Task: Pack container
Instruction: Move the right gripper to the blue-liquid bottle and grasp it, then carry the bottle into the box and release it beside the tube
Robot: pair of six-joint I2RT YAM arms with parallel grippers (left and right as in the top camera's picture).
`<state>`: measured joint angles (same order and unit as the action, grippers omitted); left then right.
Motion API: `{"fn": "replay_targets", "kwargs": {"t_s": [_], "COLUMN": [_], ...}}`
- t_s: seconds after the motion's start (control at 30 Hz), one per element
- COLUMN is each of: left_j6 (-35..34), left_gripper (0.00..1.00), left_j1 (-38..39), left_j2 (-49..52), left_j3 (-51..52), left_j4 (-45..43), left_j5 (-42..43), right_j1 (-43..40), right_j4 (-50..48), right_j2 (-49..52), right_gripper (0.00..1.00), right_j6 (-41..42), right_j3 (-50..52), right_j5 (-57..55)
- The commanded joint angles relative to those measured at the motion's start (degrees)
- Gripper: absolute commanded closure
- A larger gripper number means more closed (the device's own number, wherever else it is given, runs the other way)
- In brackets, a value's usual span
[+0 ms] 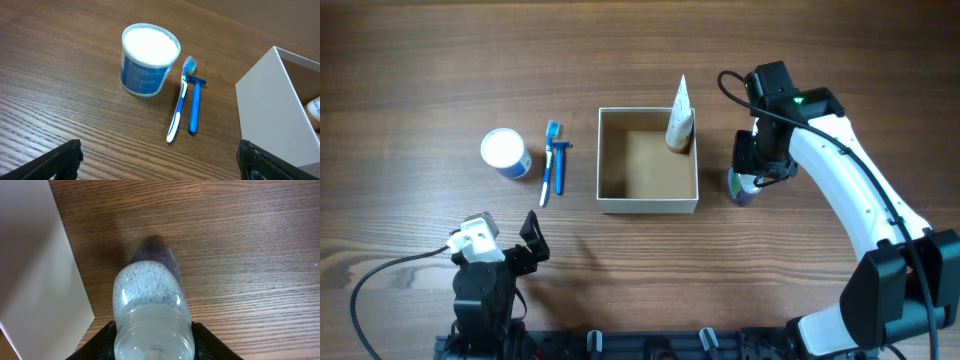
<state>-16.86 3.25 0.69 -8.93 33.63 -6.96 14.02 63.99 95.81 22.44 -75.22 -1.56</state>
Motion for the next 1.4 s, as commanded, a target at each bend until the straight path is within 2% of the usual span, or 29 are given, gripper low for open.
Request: {"fn": "replay_targets", "kwargs": {"t_s": [0.0, 0.17, 0.4, 0.6, 0.87, 1.07, 1.3, 1.37], "left_j6": [-0.33, -0.33, -0.33, -0.31, -0.33, -0.33, -0.33, -0.33], "left_gripper": [0.0, 0.0, 0.0, 0.0, 0.0, 0.0, 0.0, 0.0], "left_j1": [-0.42, -0.42, -0.42, -0.42, -0.42, -0.42, -0.42, -0.42], "left_j2": [-0.48, -0.48, -0.48, -0.48, -0.48, -0.48, -0.48, -0.48], "left_j3": [0.13, 0.13, 0.13, 0.13, 0.13, 0.13, 0.13, 0.13], "left_j4": [-0.07, -0.07, -0.04, -0.04, -0.07, -0.04, -0.07, -0.07], "left_j5": [0.31, 0.31, 0.31, 0.31, 0.31, 0.31, 0.31, 0.31], "right_j1": [-0.11, -0.07, 2.78, 10.82, 19.52, 19.82, 19.82, 19.82], "right_j4": [-0.31, 1.62, 4.79, 4.0, -2.34, -4.63, -6.47, -6.84], "right_j2": [-1.88, -7.65, -18.6, -24.3, -18.16, -9.86, -2.99, -2.45], "right_gripper": [0.6, 0.73, 0.73, 0.73, 0.74, 0.74, 0.75, 0.72], "right_j6": [-1.88, -3.21, -6.16, -5.68, -3.1, -2.75, -2.75, -2.75], "right_j3": [-0.59, -3.61, -8.81, -10.69, -10.64, -10.62, -10.51, -9.84], "right_j5": [0.98, 1.01, 3.67, 4.94, 7.78, -0.35, -3.19, -3.21]}}
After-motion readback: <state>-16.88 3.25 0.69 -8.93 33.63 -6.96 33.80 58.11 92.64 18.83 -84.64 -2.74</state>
